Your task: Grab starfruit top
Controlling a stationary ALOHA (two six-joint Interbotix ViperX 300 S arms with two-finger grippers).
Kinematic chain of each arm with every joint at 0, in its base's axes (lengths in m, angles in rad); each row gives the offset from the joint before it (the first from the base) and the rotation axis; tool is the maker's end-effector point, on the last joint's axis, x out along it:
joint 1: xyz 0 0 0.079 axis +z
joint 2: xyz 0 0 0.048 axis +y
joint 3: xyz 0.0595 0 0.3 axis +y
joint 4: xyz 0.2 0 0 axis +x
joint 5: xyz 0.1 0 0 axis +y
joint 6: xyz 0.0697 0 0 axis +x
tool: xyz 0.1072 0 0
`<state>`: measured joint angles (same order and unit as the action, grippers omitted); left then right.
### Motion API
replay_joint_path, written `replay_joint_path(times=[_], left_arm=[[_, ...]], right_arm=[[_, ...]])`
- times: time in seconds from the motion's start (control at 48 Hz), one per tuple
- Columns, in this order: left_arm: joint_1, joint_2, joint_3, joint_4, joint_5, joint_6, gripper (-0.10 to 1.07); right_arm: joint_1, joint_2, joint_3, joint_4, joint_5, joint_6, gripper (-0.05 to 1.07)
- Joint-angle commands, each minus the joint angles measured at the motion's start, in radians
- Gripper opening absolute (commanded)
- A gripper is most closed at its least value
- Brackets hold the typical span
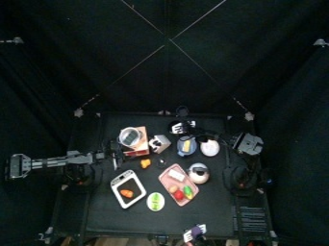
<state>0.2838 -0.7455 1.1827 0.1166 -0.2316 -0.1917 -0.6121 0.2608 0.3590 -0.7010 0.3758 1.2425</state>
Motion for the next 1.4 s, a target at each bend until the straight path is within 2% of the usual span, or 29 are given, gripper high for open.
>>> replay_joint_path(times=[0.0,0.104,0.354,0.542,0.667,0.875,1.0,1.146,1.271,1.375], left_arm=[[0.0,0.002,-0.015,0.0,-0.011,0.002,0.78],[0.0,0.002,-0.017,0.0,-0.011,0.002,0.78],[-0.003,0.0,-0.014,-0.002,-0.011,0.002,0.78],[-0.006,0.0,-0.014,0.002,-0.009,0.002,0.78],[-0.008,0.0,-0.012,0.0,-0.009,0.002,0.78],[-0.006,0.0,-0.012,0.0,-0.011,0.002,0.78],[-0.006,0.0,-0.012,-0.002,-0.009,0.002,0.78],[-0.006,0.002,-0.014,-0.002,-0.009,0.0,0.78],[-0.008,0.0,-0.012,-0.009,-0.005,0.002,0.78],[-0.008,-0.003,-0.008,-0.009,-0.002,0.002,0.78]], right_arm=[[0.025,-0.061,-0.025,0.0,0.029,-0.002,0.83],[0.074,-0.12,-0.015,-0.003,0.089,-0.002,0.83],[0.258,-0.249,0.031,0.031,0.247,0.006,0.83],[0.407,-0.293,0.075,0.118,0.253,0.008,0.83],[0.511,-0.302,0.097,0.164,0.213,0.003,0.83],[0.634,-0.295,0.086,0.255,0.152,0.014,0.83],[0.687,-0.25,0.046,0.416,0.115,0.012,0.83],[0.724,-0.186,-0.034,0.555,0.12,0.011,0.83],[0.742,-0.141,-0.084,0.603,0.13,0.017,0.84],[0.749,-0.1,-0.127,0.67,0.127,0.017,0.9]])
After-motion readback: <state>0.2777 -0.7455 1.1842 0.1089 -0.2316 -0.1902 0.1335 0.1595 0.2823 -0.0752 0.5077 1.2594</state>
